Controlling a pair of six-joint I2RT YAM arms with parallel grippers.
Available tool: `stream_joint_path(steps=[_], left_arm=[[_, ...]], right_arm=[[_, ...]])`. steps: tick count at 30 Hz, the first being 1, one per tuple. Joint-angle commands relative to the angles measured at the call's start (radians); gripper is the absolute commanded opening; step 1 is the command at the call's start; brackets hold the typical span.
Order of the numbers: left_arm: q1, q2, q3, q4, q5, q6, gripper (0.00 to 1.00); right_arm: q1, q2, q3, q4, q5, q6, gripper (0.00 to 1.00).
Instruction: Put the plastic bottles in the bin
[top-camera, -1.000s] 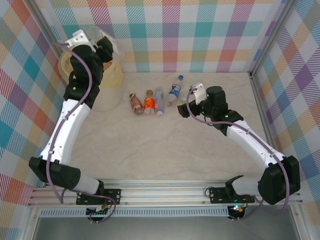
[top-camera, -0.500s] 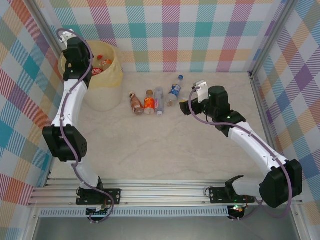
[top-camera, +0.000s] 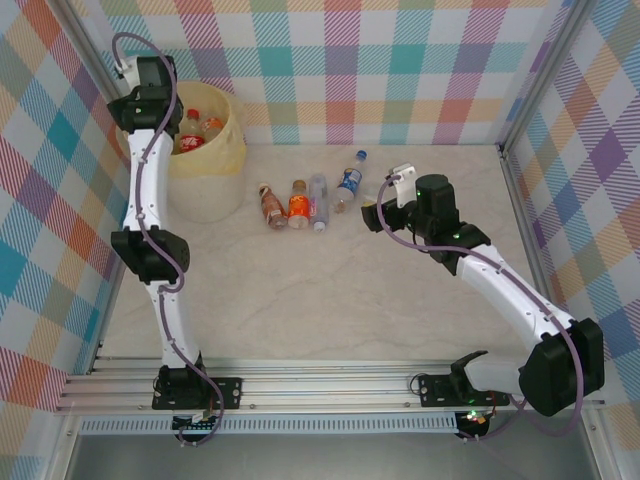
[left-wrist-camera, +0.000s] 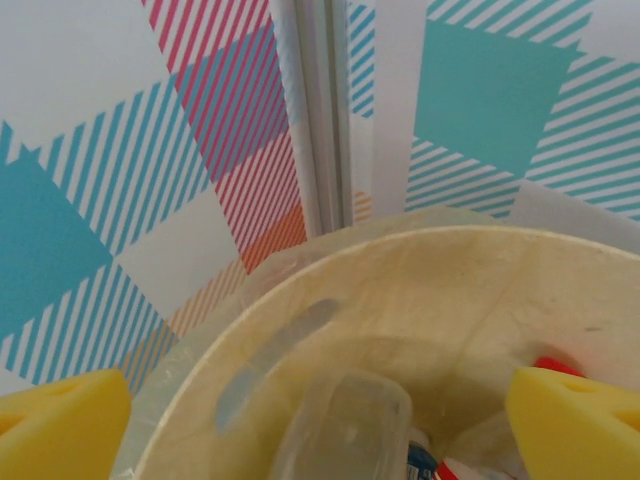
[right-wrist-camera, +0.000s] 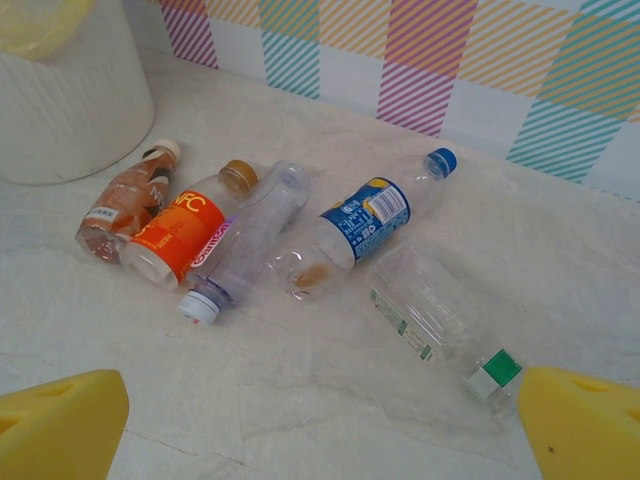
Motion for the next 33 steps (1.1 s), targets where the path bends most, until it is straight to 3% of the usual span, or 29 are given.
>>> stream_joint_path(steps=[1,10,16,25,33], left_arm=[[0.018,-0.043,0.061,-0.122,0.101,-0.028,1.0],[0.016,-0.161,-0.006,-0.137,0.366,-0.077,1.0],[-0.013,-0.365,-0.336,0.029,0.501,-0.106,1.0],[-0.22,-0.516,-0.571,0.136,0.49,-0.113,1.0],[-0.439,-0.509,-0.745,0.166,0.423,-0.259,1.0]], right_arm=[[-0.002,-0.035,-0.023,0.013,0.029,0.006,1.0],[-0.002,-0.033,-0.035,0.023,0.052,0.031,1.0],[-0.002,-0.045,-0.048,0.054,0.089,0.09,1.0],[-0.003,-0.056,-0.08,0.127,0.132,0.193,1.0],[-0.002,-0.093,-0.115,0.169,0.171,0.325,1.0]])
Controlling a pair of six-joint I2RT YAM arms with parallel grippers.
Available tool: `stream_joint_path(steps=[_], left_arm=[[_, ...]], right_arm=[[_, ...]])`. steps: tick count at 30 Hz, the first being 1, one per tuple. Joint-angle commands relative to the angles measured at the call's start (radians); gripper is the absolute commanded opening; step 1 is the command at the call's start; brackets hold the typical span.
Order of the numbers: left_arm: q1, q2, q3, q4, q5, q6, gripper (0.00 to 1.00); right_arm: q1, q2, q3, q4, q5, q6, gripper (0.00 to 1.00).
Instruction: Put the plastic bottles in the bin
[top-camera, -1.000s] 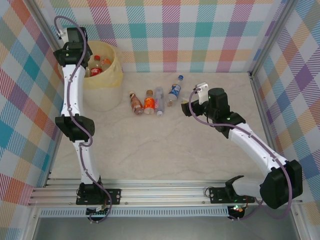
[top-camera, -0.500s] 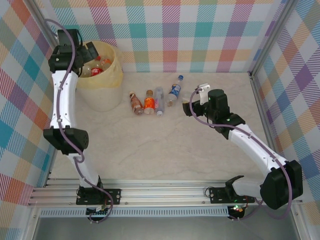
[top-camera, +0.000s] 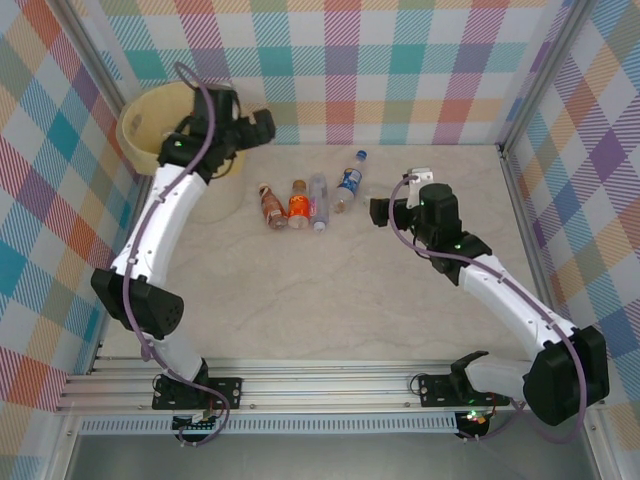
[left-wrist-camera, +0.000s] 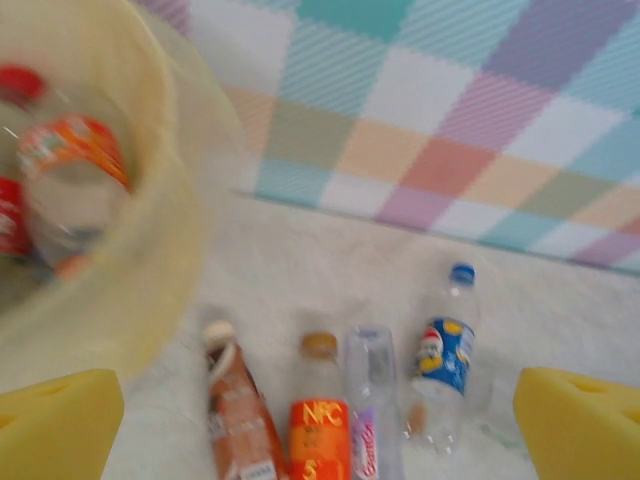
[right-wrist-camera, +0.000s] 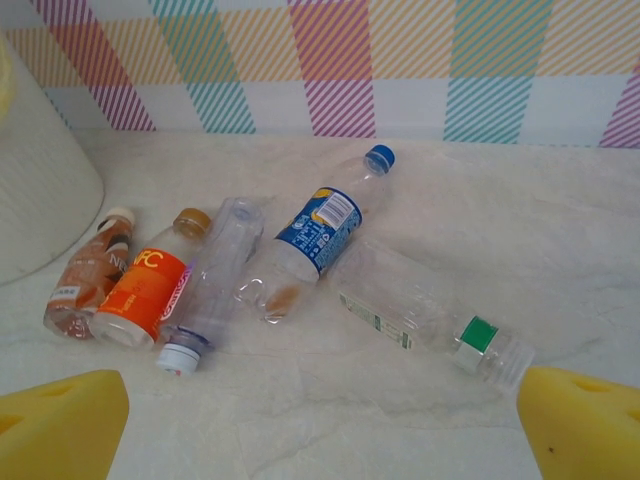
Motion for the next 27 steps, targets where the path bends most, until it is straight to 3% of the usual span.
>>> stream_joint_path(steps=[1,8,14,18,27], left_arm=[[-0.074,-0.007,-0.071,0.022,-0.062,-0.094,1.0],[-0.123,0.047,-0.232,0.054,-0.031,-0.241,1.0],[-0.142,0.131,-0.322,0.066,-0.215,-0.347,1.0],[-0.13,0.166,-0.369,0.129,-0.272,-0.365,0.97],[-0.08,0.324,-0.313,0.122,-0.265,-0.368,0.91]], right_arm=[[-0.002,-0.041,-0.02,0.068,0.033,0.074,1.0],[-0.002,-0.061,-0.037,0.05,0.032,0.043,1.0],[-0.002,-0.057,-0.032,0.032,0.0,0.026,1.0],[-0.002,-0.061,-0.023,0.008,-0.005,0.005,1.0],[-0.002,-0.089,-0.034,-0.015,0.012,-0.017,1.0]])
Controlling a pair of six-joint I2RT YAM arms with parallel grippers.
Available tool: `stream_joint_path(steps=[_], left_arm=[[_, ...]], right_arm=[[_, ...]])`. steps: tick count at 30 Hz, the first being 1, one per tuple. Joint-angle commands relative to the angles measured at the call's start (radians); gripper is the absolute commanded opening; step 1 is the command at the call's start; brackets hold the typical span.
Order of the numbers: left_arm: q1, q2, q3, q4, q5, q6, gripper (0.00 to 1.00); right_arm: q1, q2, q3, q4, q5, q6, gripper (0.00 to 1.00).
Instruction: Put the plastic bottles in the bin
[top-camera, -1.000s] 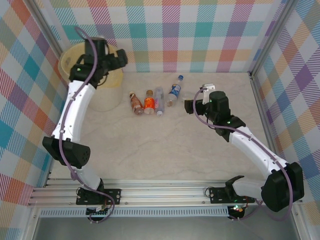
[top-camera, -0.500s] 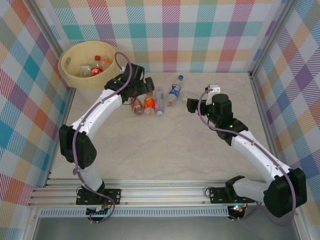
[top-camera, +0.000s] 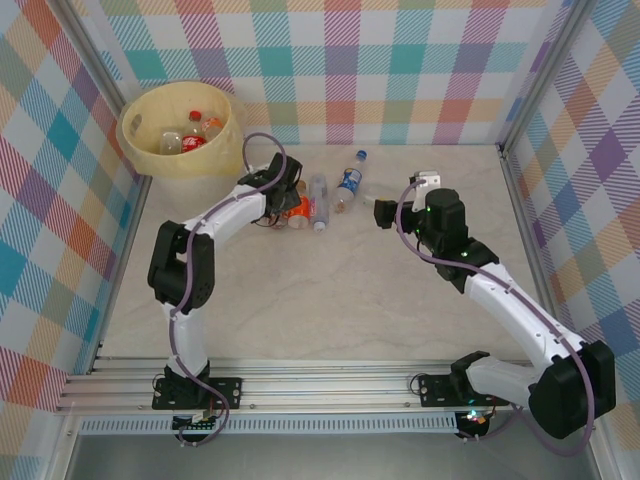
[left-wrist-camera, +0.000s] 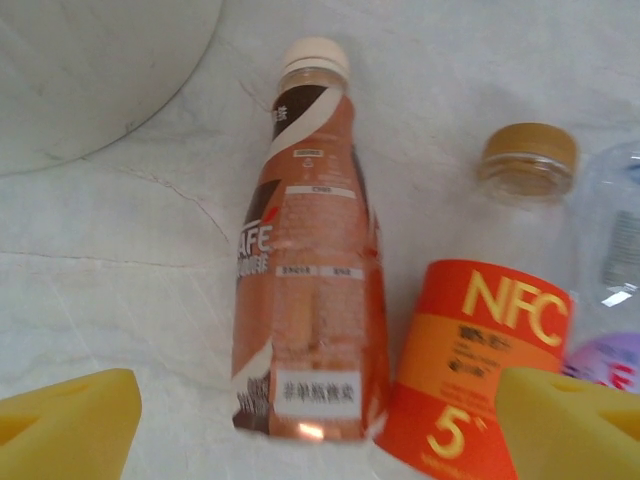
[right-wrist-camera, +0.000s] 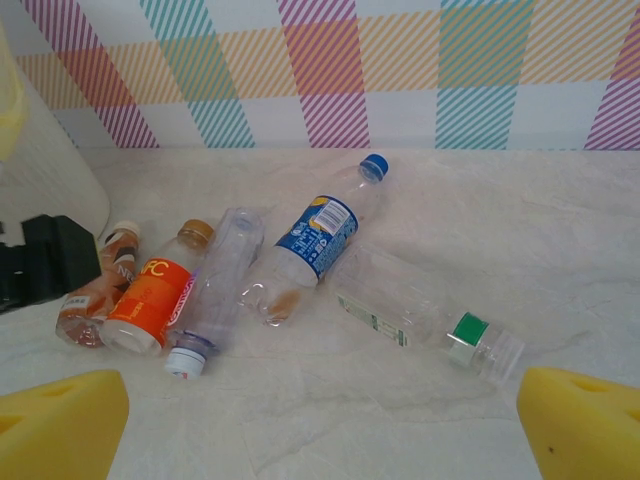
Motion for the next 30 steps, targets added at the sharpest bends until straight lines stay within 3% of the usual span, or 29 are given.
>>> stream_joint_path(steps=[1,16,30], left_arm=[[0.017,0.053,0.034,0.008,-0.041,-0.022,0.91],[0.035,0.173,0.004,0.134,0.046,-0.018,0.81],[0.032,0.12,-0.088,0.231,0.092,0.06,0.53]], right_arm=[[-0.002,-0.023,-0.006,-0.009,0.008,-0.027,1.0],[-0.002,-0.007,0.006,-0.035,0.013,-0.034,1.0],[-0.002,-0.021,-0.001,-0.049,0.025,-0.035,1.0]])
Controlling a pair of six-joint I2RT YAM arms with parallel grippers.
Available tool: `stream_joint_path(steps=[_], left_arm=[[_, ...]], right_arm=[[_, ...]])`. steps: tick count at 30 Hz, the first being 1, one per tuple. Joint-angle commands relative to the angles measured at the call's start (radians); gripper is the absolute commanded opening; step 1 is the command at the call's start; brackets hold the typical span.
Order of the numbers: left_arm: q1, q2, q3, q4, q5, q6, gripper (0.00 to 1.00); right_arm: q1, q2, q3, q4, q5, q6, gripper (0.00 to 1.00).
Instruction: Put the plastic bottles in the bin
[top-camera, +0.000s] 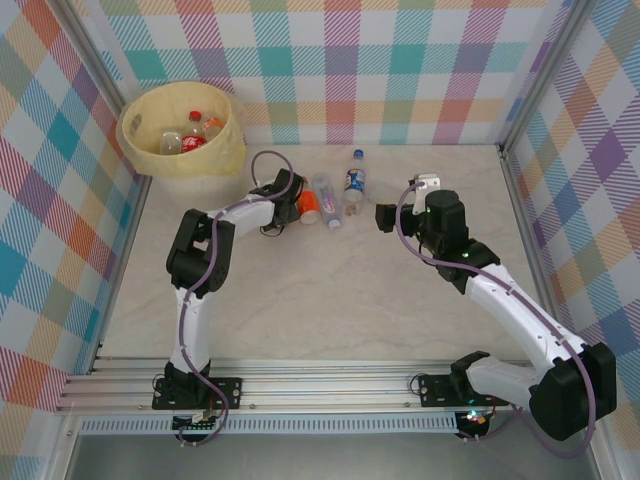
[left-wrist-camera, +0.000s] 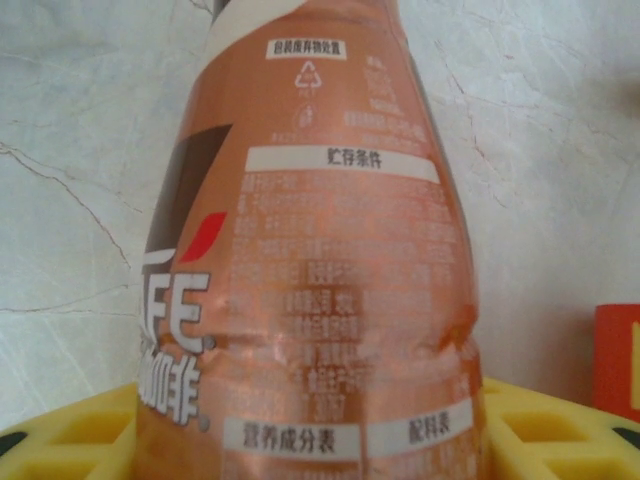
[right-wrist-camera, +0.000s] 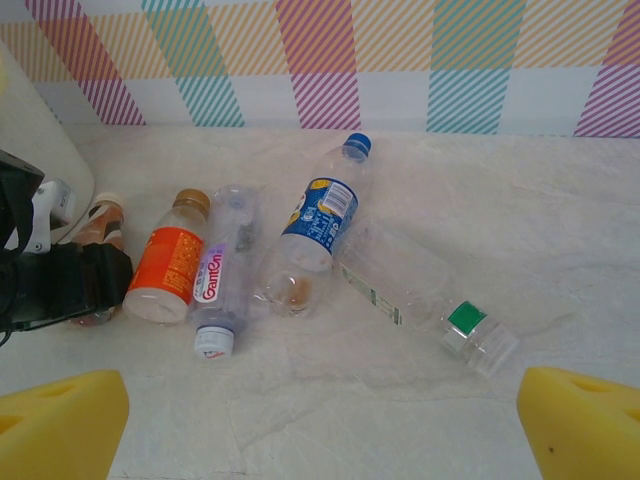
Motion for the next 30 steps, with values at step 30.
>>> stream_joint_path(steps=[30], left_arm=[[-0.052,-0.541,-0.153,-0.056,0.176,0.262,0.42]], right_arm=[[0.014,0.068,-0.029,0.296,-0.592,-0.015,1.0]])
